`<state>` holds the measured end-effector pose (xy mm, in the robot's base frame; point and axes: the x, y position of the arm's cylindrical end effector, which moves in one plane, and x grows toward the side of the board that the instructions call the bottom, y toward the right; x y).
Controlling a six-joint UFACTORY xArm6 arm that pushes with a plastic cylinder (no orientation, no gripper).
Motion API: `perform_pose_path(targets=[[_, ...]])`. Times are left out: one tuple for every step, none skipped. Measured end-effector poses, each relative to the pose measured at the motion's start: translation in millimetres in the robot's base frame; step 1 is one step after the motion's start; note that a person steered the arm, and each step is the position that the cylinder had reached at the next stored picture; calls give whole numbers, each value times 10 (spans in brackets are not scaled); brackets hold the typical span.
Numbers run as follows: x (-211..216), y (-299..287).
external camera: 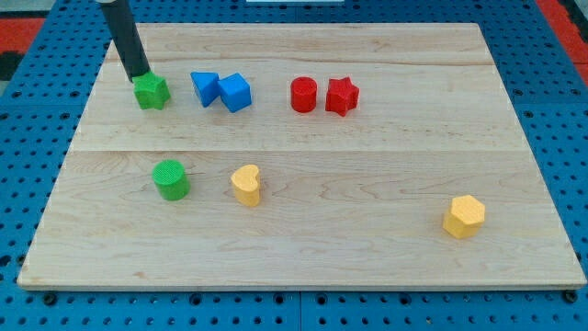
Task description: Place the green blocks in a diagonal line
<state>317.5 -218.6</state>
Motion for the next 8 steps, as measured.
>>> perform_pose_path(targets=[[-217, -363], [83, -853], [981, -305], [1384, 478], [1621, 576], [1660, 981], [1938, 1330], [1826, 1926]])
